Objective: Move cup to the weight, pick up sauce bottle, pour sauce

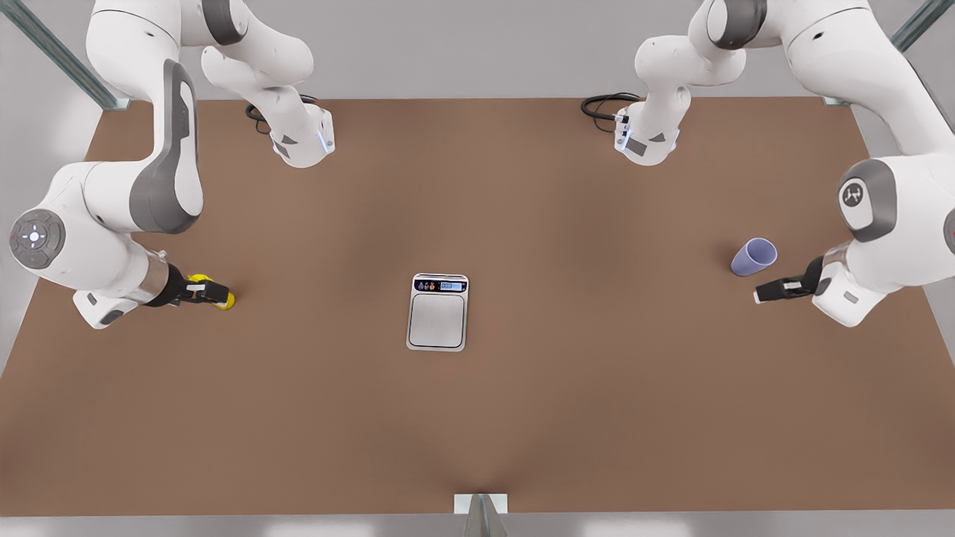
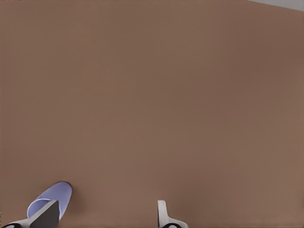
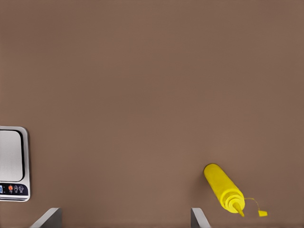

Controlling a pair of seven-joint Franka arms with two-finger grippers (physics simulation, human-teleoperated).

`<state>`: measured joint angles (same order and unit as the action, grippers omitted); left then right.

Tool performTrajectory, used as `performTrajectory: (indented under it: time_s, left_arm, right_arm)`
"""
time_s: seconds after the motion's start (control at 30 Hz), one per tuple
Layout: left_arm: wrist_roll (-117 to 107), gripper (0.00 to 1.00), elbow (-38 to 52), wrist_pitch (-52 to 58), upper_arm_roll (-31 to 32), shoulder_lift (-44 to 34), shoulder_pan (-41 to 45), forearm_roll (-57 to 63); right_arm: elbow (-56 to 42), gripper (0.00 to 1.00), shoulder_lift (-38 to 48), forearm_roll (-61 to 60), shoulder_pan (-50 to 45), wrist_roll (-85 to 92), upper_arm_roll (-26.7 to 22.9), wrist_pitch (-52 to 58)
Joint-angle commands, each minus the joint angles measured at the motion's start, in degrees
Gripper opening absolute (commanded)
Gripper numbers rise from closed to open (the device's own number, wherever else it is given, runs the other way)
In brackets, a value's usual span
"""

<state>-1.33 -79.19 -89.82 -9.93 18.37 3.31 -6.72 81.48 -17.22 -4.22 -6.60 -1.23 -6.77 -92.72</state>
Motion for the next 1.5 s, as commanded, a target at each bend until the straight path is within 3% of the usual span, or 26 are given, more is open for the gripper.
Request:
performTrajectory:
  time_s: [0.0,0.13,0.43,0.67,0.7,0.77,0.87,1.13,1.3,1.47]
  left_arm:
    - [0.0,1.0,0.0,0.0,0.0,0.0,0.0,0.0]
    - [0.0,1.0,-0.2,-0.6,-0.2,0.0,0.0,0.1]
    - [9.7,1.0,-31.7,-21.4,-6.5,-13.0,0.0,0.7]
    - [11.8,1.0,-42.0,-30.5,-6.9,-14.2,0.0,4.5]
    - [10.8,0.89,-43.0,-31.2,-6.9,-14.2,0.1,4.4]
    - [10.4,1.0,-44.7,-32.9,-6.9,-14.1,0.0,4.4]
    - [9.6,1.0,-50.4,-38.5,-7.7,-14.4,0.1,4.4]
    - [6.1,0.99,-59.6,-48.3,-9.5,-13.8,0.1,4.4]
    - [4.3,0.83,-60.8,-50.5,-9.7,-13.8,0.1,4.4]
    - [4.2,0.84,-61.1,-50.0,-10.6,-13.8,0.1,4.8]
  right_arm:
    - [0.0,1.0,0.0,0.0,0.0,0.0,0.0,0.0]
    - [0.2,1.0,-0.2,0.2,0.0,0.1,0.0,-0.4]
    - [1.5,1.0,-0.1,0.2,0.1,0.9,0.0,-0.7]
    - [5.7,1.0,0.7,0.4,-0.3,8.2,0.0,-3.3]
    - [6.0,1.0,1.0,0.6,-0.4,8.3,0.0,-3.5]
    - [6.9,1.0,1.5,0.7,-0.3,9.4,0.0,-3.5]
    - [8.1,1.0,1.7,0.7,-0.3,11.0,0.0,-3.5]
    - [9.4,1.0,1.7,0.4,6.2,30.7,0.0,-3.5]
    - [10.8,1.0,0.2,-2.5,17.0,58.1,0.1,-3.3]
    - [17.9,1.0,-2.3,-15.9,30.8,88.8,0.1,-3.3]
